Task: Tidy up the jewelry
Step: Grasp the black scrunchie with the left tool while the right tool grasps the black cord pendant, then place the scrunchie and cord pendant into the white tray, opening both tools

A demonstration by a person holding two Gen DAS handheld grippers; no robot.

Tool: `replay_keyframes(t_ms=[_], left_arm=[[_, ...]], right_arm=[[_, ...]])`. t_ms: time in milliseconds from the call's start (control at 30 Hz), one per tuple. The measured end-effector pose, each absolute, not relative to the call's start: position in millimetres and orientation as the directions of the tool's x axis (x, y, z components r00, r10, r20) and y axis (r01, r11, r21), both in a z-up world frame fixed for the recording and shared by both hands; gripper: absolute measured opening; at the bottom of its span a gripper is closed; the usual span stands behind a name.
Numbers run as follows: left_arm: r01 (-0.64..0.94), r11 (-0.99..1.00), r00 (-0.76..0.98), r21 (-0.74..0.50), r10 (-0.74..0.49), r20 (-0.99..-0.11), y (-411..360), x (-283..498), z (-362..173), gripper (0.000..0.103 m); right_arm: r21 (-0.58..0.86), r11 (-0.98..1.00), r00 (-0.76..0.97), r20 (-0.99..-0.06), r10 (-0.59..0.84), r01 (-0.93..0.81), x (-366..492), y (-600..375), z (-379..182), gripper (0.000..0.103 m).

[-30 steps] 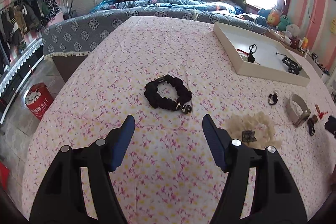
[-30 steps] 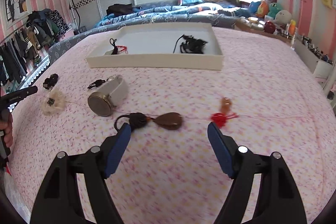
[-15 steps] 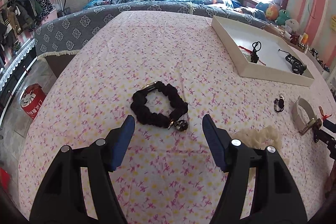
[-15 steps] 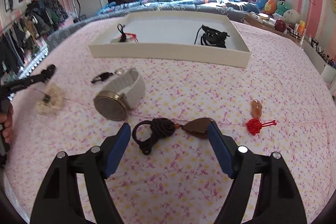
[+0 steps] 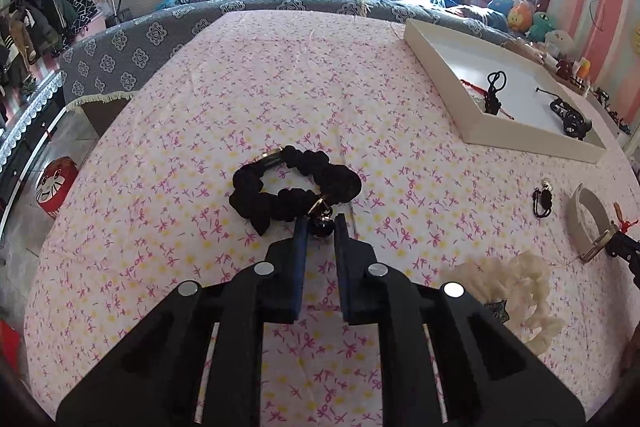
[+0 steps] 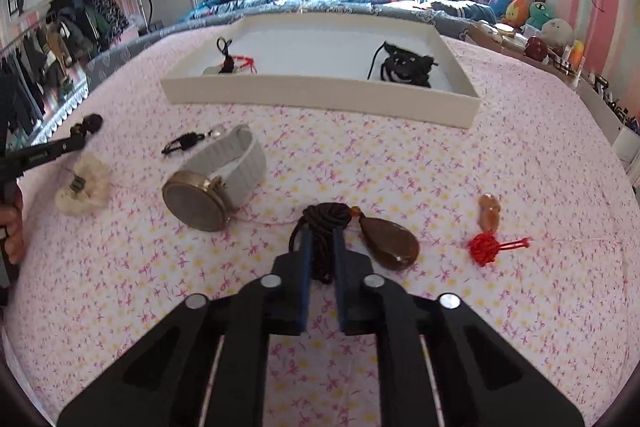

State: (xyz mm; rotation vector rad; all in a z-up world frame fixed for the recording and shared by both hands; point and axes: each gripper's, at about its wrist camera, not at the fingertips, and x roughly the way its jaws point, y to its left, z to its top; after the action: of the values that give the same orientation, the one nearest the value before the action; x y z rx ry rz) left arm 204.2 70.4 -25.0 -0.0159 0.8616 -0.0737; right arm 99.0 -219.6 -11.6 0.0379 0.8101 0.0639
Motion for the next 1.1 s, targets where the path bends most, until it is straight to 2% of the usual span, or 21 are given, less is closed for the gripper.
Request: replay_keyframes(t_ms=[667,1100], left_arm=[[0.063,0.997,0.735,-0.047,-0.078,-0.673,54.9,146.8,45.9,0.011],[0.105,0.993,0.757,-0.053,-0.114,-0.643,11.5,142.3,70.2,0.011]], right_arm=[[0.171,0.985,0.811,-0.576,0.098,0.002,62.5,-299.2,54.3,0.005],[0.166,0.985,0.85,-0.512,0.12,-0.039,65.4,-332.3,89.7,0.005]])
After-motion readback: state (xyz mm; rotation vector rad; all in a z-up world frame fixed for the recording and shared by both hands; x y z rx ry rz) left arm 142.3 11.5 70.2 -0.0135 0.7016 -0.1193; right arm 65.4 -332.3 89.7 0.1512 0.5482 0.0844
